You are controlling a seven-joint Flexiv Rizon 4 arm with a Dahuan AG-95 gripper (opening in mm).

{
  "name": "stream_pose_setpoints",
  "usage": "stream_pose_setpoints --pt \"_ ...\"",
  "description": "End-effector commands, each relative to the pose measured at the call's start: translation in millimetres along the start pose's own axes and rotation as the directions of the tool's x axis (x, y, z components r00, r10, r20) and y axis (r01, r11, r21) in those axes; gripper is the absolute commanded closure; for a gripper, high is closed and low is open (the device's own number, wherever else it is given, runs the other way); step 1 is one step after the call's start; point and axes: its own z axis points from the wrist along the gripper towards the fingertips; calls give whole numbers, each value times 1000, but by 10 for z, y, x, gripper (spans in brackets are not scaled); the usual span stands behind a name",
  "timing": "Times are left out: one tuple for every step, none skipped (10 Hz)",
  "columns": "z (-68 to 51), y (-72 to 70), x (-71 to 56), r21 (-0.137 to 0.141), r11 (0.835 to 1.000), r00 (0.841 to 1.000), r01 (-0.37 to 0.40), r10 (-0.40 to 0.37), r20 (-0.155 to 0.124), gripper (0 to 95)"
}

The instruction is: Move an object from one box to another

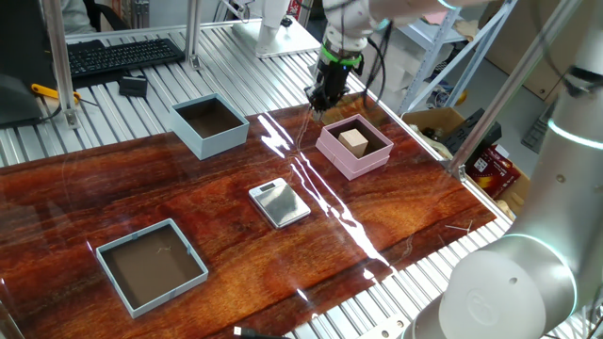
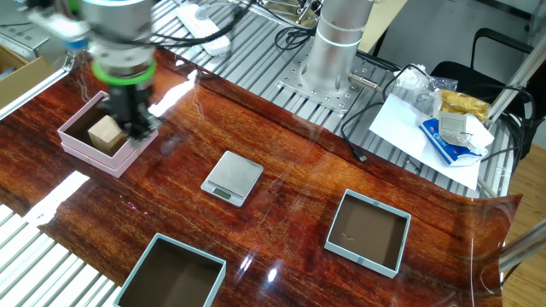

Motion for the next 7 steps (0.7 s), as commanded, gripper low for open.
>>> stream_pose_setpoints --pt "10 -79 -10 6 1000 1000 9 -9 -14 950" --pt "21 -127 -44 6 1000 1000 15 -15 -23 950" --pt "32 -189 -83 -9 1000 999 17 -18 -40 950" --pt "35 -212 -99 -17 1000 999 19 -20 -45 950" --pt "44 -301 -146 -18 999 998 32 -33 -47 950" --pt "45 -330 -172 -17 999 998 35 -36 -46 950" --pt "40 -337 -193 -14 999 998 38 -38 -44 950"
